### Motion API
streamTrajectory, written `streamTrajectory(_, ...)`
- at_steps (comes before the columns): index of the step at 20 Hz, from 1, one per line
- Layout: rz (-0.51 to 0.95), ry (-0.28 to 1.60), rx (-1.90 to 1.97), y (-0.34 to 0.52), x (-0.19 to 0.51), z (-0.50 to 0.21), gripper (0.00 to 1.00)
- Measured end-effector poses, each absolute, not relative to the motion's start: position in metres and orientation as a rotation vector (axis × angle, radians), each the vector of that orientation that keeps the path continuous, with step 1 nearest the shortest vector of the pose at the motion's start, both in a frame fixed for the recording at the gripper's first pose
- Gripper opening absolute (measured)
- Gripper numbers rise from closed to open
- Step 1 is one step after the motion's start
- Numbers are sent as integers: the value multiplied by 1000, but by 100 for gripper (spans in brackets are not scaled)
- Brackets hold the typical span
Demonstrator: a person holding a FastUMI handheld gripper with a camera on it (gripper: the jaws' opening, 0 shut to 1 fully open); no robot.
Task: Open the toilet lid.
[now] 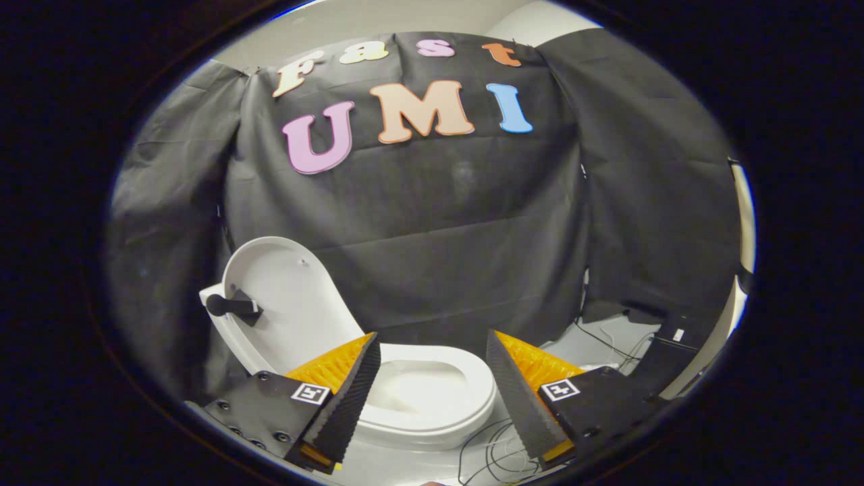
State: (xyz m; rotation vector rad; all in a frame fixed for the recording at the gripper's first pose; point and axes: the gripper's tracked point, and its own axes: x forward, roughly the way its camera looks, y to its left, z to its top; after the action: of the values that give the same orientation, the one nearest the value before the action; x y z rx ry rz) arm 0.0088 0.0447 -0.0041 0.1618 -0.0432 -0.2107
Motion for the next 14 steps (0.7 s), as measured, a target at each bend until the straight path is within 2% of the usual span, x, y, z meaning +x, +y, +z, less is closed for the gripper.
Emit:
streamTrajectory(6,-138,-64,72,55,17,8,98)
streamTrajectory(14,-180,-81,57,32,-5,23,98)
